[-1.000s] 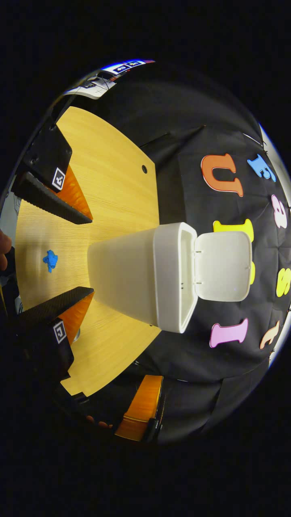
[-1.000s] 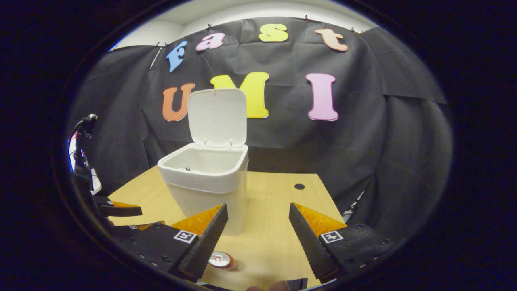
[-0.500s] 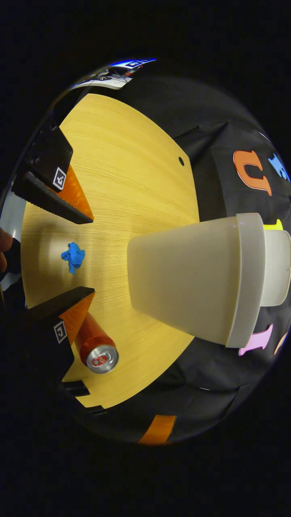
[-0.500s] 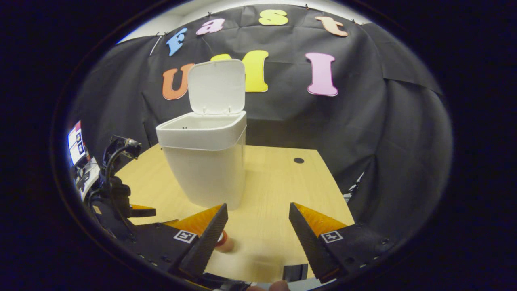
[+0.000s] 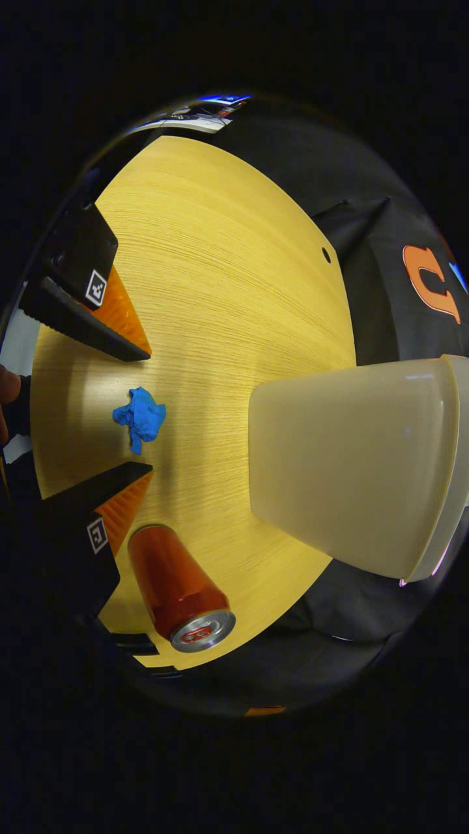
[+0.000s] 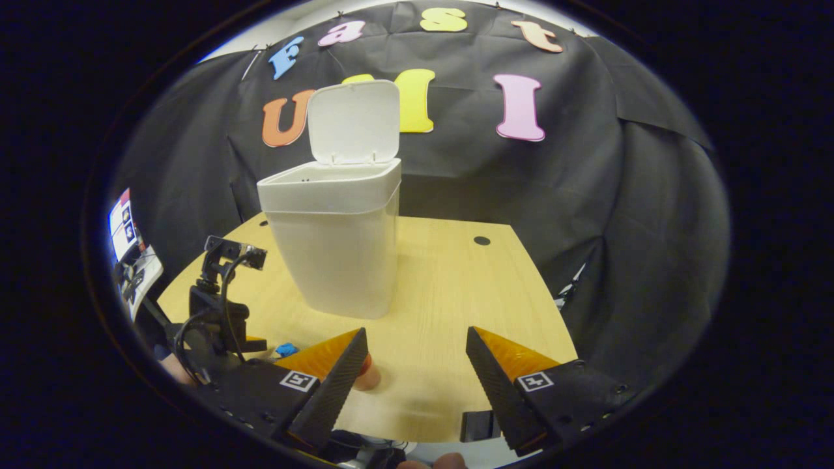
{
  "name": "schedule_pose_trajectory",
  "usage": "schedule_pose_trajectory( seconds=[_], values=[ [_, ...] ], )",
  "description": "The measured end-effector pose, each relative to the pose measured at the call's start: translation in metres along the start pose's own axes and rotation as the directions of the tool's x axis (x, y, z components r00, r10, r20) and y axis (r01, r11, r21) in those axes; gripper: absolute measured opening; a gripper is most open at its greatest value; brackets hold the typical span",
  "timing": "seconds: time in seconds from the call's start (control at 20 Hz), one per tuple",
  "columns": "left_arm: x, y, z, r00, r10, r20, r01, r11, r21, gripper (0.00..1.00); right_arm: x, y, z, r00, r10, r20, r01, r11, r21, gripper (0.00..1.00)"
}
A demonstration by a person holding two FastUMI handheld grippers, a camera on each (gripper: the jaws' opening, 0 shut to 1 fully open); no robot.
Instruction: Press the lid of the desktop garbage bin to open it, pick up the crumpled paper on the desktop and throw it into the bin, then pick up the pop can on the desktop and drop it into the bin, and finally close the garbage bin lid.
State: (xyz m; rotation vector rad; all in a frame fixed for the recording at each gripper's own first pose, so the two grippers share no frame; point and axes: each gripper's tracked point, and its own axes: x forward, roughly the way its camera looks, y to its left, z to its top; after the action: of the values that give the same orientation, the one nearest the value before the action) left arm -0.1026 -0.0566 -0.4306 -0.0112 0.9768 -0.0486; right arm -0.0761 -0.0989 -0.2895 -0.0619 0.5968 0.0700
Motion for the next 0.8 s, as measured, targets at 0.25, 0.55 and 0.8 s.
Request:
schedule_pose_trajectory(
  seconds=[0.25,0.55,0.8],
  values=[
    [0.014,0.008,-0.002,1.000,0.002,-0.016,-0.002,1.000,-0.017,0.94,-0.002,0.001,-0.008,1.000,-0.011,-0.019,0.011,1.000,-0.025,0.95],
    [0.012,0.003,-0.003,1.000,0.007,0.025,-0.008,0.999,0.040,0.81,-0.004,0.003,-0.017,0.999,-0.007,-0.052,0.006,1.000,-0.003,0.95],
    [0.011,-0.005,-0.006,0.999,0.002,0.045,-0.004,0.999,0.041,0.72,-0.010,0.012,-0.029,0.998,0.008,-0.065,-0.008,1.000,-0.010,0.96]
  ],
)
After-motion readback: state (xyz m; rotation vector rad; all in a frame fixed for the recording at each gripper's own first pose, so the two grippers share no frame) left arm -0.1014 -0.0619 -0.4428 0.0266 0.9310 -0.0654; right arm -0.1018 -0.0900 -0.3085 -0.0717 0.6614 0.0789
